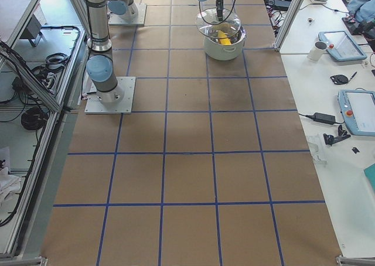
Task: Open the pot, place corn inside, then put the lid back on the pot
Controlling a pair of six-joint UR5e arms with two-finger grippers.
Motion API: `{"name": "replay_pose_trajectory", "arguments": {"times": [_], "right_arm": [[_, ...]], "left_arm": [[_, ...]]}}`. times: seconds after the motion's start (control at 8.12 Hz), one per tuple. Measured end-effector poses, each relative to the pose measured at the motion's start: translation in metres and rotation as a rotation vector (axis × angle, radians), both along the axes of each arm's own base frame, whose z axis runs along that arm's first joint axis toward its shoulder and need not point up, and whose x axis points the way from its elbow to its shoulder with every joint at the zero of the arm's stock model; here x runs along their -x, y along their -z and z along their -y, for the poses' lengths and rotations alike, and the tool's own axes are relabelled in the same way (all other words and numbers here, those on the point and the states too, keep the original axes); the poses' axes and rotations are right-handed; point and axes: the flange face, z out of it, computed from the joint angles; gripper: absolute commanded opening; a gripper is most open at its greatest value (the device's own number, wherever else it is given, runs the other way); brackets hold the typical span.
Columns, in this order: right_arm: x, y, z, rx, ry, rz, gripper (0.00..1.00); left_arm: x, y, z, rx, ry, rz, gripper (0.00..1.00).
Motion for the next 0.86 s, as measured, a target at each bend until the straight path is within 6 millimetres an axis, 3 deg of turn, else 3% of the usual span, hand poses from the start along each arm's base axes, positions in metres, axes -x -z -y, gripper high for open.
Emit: {"name": "replay_pose_trajectory", "arguments": {"times": [0.25,0.86], "right_arm": [[-0.022,0.028,0.010,0.009,0.014,0.009,0.10],[-0.030,0.053,0.024,0.020,-0.082,-0.022,0.10]], "left_arm": [[-0.013,-0.006,-0.020,-0.107,-0.112,0.038,1.00],[-0.020,-0.010,-0.065,-0.228,-0.216,0.089,1.00]]}}
